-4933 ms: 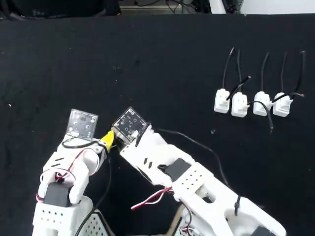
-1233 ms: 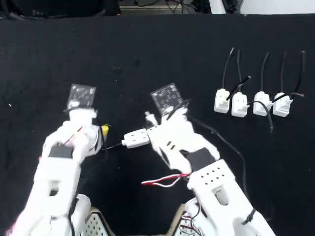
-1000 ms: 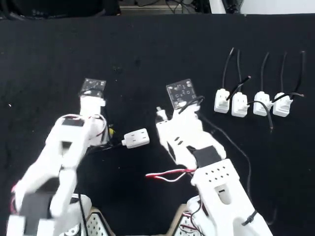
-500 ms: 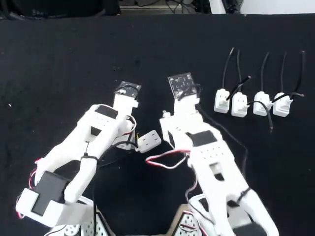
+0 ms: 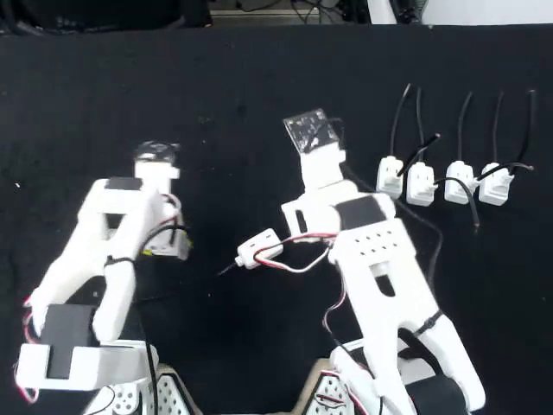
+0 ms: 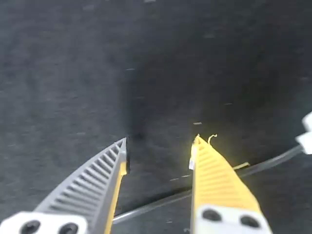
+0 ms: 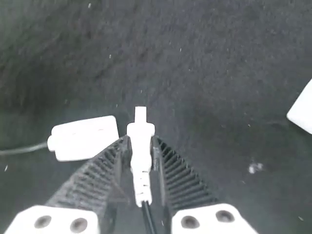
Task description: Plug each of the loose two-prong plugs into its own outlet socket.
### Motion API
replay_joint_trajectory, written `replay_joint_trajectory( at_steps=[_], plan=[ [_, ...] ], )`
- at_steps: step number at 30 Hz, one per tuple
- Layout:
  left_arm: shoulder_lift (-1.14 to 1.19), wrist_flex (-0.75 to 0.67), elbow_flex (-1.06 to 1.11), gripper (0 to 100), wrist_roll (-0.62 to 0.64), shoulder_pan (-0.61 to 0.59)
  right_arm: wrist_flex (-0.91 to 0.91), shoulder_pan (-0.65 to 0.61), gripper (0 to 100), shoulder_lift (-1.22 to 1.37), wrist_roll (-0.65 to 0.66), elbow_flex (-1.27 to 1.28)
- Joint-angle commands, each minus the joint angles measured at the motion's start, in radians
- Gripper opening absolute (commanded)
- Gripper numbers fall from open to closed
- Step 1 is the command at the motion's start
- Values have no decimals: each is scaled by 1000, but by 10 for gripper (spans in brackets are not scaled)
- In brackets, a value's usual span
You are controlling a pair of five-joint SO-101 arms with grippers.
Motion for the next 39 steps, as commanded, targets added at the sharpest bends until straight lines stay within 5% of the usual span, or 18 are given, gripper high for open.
replay_joint_trajectory(
  at_steps=[1,8,16,39],
  plan=[
    [-86,-20,53,216,-106,-120,181,-69,10,27,83,-180],
    [-245,-152,294,216,-285,-191,410,-192,10,254,114,-426],
    [-433,-361,535,216,-296,-277,586,-196,10,476,115,-711],
    [-491,-362,584,216,-295,-248,717,-192,10,846,97,-977]
  ],
)
